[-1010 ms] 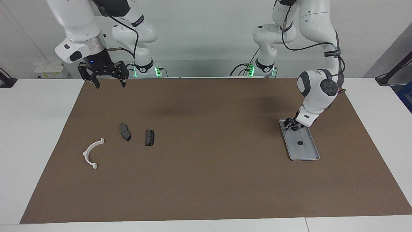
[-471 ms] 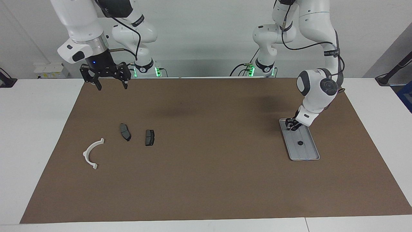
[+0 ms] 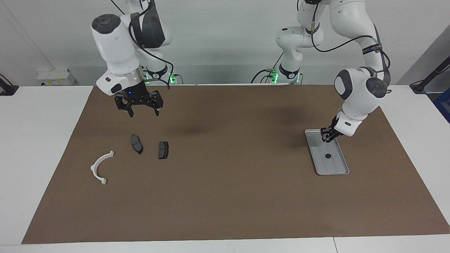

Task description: Place bearing gear from tray to pile

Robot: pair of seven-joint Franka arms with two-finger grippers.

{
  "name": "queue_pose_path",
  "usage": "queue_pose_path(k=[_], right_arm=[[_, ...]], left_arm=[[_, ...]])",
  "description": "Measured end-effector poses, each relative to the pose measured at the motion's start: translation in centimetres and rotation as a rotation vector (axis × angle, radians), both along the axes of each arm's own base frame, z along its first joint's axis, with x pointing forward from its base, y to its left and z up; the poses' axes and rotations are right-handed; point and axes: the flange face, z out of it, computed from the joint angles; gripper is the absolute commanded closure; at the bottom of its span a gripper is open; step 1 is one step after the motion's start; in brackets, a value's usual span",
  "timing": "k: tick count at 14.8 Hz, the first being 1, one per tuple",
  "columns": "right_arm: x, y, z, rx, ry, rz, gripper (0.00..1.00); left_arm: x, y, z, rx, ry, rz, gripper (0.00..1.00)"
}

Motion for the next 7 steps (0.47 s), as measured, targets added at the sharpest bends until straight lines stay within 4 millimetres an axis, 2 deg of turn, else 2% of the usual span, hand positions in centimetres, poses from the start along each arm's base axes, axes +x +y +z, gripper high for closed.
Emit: queue_pose_path(k=[1,3,5,6,7], right_arm=[[0.1,0.1,-1.3,0.000,0.009,-0.008,0.00],[0.9,0.2,-3.7,0.000,0.021,-0.013,0.00],[1.6,0.2,-5.8,0.001,0.034,-0.022,0.00],[1.9,0.2,-6.6,0.000,0.042,-0.029,0.00],[2.0,0.2,-7.1,0.000,0.048,-0.033,0.00]], left_arm=[[0.3,-3.4,1.7,-0.003,-0.008,0.061,1.00],[-1.0,-13.7,3.0,-0.005,-0.021,0.143,1.00],[-4.6,-24.4,2.7,-0.007,-0.034,0.200,1.00],[-6.5,-28.3,2.3,-0.006,-0.037,0.213,1.00],[-8.1,-31.2,1.6,0.000,-0.036,0.218,1.00]])
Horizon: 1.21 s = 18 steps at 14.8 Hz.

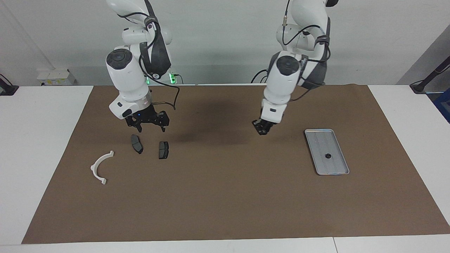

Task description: Place bearing gear from tray to pile

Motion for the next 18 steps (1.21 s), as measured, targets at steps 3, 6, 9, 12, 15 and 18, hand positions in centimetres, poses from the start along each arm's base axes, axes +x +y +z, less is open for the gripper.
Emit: queue_pose_path(k=[3,6,9,12,15,18], right_arm=[[0.1,-0.1,-0.1,0.000,0.002,-0.005,0.00],[0.1,-0.2,0.0,0.000,0.000,-0.007,0.00],[0.1,-0.3,0.0,0.000,0.000,-0.007,0.00],[0.1,-0.2,0.0,0.000,-0.001,-0.007,0.00],[0.1,-0.1,0.0,0.000,-0.001,-0.005,0.00],[0.1,-0.1,0.0,0.000,-0.001,-0.008,0.00]], left_arm=[[-1.2,-3.8,-4.4,0.020,-0.009,0.025,1.00],[-0.2,-3.7,-8.6,0.023,-0.018,0.038,1.00],[-0.3,-3.4,-10.3,0.012,-0.036,0.042,1.00],[-0.4,-3.3,-10.7,0.008,-0.041,0.042,1.00],[-0.7,-3.2,-11.4,-0.009,-0.062,0.040,0.84],[-1.1,-3.1,-12.2,-0.012,-0.065,0.038,0.02]])
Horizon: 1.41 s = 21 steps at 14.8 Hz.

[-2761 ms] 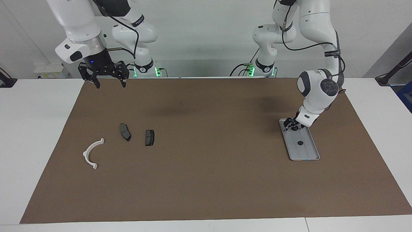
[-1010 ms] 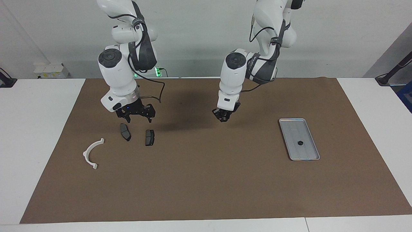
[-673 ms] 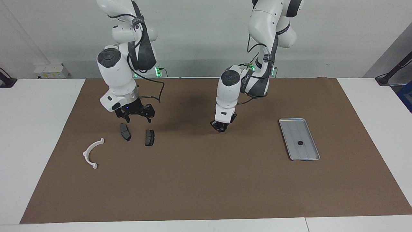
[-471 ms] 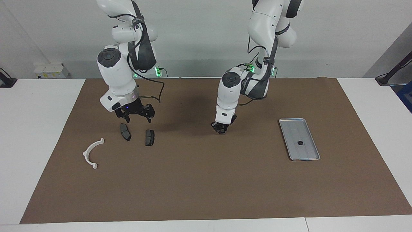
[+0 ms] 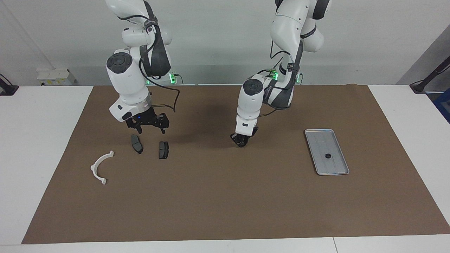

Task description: Place bearing gear from tray to pile

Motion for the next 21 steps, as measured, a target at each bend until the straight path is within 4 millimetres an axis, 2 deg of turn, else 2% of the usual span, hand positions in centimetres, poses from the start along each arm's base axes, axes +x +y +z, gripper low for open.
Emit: queue_pose_path(k=[4,5,6,7,8,10,11,12,13,14,15,16,17,21], right_arm=[[0.0,0.1,0.0,0.001,0.000,-0.005,0.00],[-0.1,0.5,0.0,0.002,0.000,-0.018,0.00],[-0.2,1.1,0.0,0.003,0.001,-0.044,0.00],[-0.4,2.3,0.1,0.006,-0.003,-0.072,0.00],[-0.6,4.0,0.2,0.011,-0.017,-0.096,0.00],[-1.4,8.3,0.4,0.027,-0.041,-0.152,0.00],[-1.9,10.4,0.3,0.035,-0.047,-0.182,0.00],[-2.4,12.6,-0.1,0.043,-0.051,-0.213,0.00],[-2.8,14.8,-0.7,0.050,-0.050,-0.244,0.00],[-3.2,17.1,-1.4,0.057,-0.049,-0.271,0.00],[-3.5,19.3,-2.2,0.061,-0.045,-0.291,0.00],[-3.8,21.3,-3.0,0.062,-0.038,-0.306,0.00],[-4.1,23.1,-3.8,0.063,-0.031,-0.313,0.00],[-5.1,28.6,-6.2,0.057,-0.011,-0.334,0.00]], left_arm=[[0.4,0.5,0.1,0.008,-0.001,-0.002,0.00],[1.0,1.2,0.7,0.020,0.003,-0.013,0.00],[2.2,2.5,2.2,0.030,0.008,-0.026,0.00],[3.8,5.0,4.9,0.040,0.012,-0.048,0.00],[5.4,8.4,8.2,0.049,0.013,-0.092,0.00],[7.8,17.7,14.6,0.064,0.010,-0.181,0.05],[8.7,22.9,16.7,0.070,0.008,-0.218,0.05],[9.3,27.6,17.5,0.075,0.004,-0.256,0.08],[9.8,31.8,17.6,0.078,0.005,-0.283,0.09],[10.0,35.1,17.1,0.072,0.010,-0.302,0.10],[10.2,37.2,16.4,0.065,0.013,-0.318,0.11],[10.4,38.2,15.4,0.064,0.009,-0.327,0.12],[10.7,38.3,14.0,0.067,0.002,-0.332,0.12],[11.9,36.9,6.9,0.071,-0.005,-0.353,0.15]])
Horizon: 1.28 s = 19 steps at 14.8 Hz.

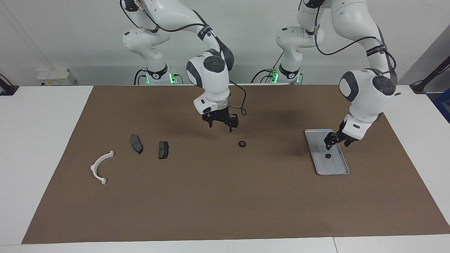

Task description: Place bearing gear from tray to pile

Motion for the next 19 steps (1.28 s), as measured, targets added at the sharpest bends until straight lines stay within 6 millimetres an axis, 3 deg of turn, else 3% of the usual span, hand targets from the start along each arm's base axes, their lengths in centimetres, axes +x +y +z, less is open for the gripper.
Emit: queue_pose_path(k=[3,5,9,18,19], right_arm=[[-0.8,5.2,-3.0,-0.045,-0.013,-0.043,0.00],[-0.5,7.2,-5.7,-0.069,-0.009,-0.059,0.00],[0.5,7.4,-8.8,-0.076,-0.002,-0.065,0.00],[0.4,7.8,-9.7,-0.065,-0.011,-0.058,0.07],[0.3,8.0,-10.1,-0.069,-0.015,-0.050,0.07]], left_arm=[[0.7,1.4,-3.1,0.007,-0.003,0.007,0.18],[0.8,3.0,-4.3,0.010,0.008,0.003,0.20],[0.2,3.4,-5.5,0.008,0.031,-0.004,0.21],[-0.4,1.8,-6.6,0.005,0.035,-0.024,0.29],[-0.5,1.6,-6.8,0.005,0.032,-0.025,0.36]])
